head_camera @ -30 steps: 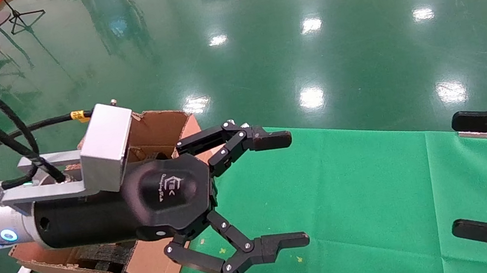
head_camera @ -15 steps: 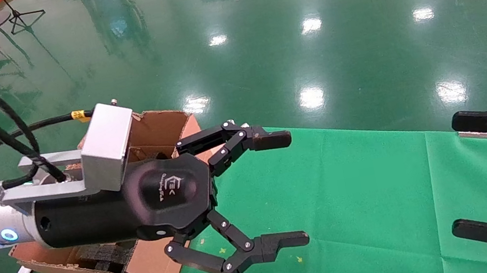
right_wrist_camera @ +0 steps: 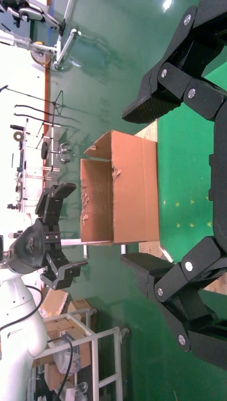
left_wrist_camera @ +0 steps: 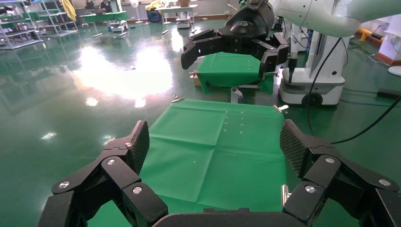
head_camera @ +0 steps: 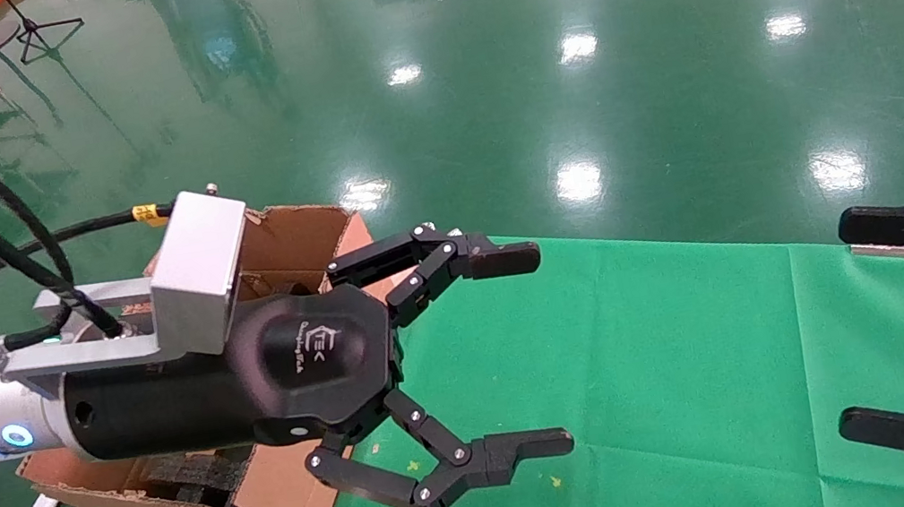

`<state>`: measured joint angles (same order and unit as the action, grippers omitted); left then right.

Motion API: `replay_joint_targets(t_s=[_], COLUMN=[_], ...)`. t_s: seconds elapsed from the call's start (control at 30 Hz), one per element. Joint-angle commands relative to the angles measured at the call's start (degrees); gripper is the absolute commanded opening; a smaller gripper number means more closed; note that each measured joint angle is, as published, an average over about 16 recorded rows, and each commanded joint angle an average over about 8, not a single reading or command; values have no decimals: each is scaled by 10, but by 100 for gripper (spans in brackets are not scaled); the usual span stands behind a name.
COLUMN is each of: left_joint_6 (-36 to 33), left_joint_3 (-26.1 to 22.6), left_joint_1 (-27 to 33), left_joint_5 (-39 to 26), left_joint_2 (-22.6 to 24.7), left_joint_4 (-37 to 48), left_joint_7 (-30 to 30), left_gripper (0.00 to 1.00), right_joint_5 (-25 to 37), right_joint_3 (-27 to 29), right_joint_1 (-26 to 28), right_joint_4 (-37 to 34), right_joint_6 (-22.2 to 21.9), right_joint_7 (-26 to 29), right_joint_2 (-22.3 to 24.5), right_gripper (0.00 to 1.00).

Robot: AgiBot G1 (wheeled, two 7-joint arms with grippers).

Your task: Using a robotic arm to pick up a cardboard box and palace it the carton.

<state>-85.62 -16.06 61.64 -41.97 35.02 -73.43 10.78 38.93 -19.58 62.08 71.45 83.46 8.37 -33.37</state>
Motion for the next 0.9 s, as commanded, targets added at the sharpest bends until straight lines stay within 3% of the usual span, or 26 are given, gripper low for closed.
replay_joint_targets(t_s=[0.03,0.9], left_joint_6=[0,0], left_joint_3=[0,0], left_joint_1=[0,0], left_joint_5=[0,0], left_joint_2=[0,0], left_joint_4=[0,0], left_joint_7=[0,0], left_gripper=[100,100], right_joint_5=[0,0], right_joint_3=[0,0], right_joint_1=[0,0], right_joint_4=[0,0], right_joint_6=[0,0], right_joint_7=[0,0], right_joint_2=[0,0], right_gripper=[100,100])
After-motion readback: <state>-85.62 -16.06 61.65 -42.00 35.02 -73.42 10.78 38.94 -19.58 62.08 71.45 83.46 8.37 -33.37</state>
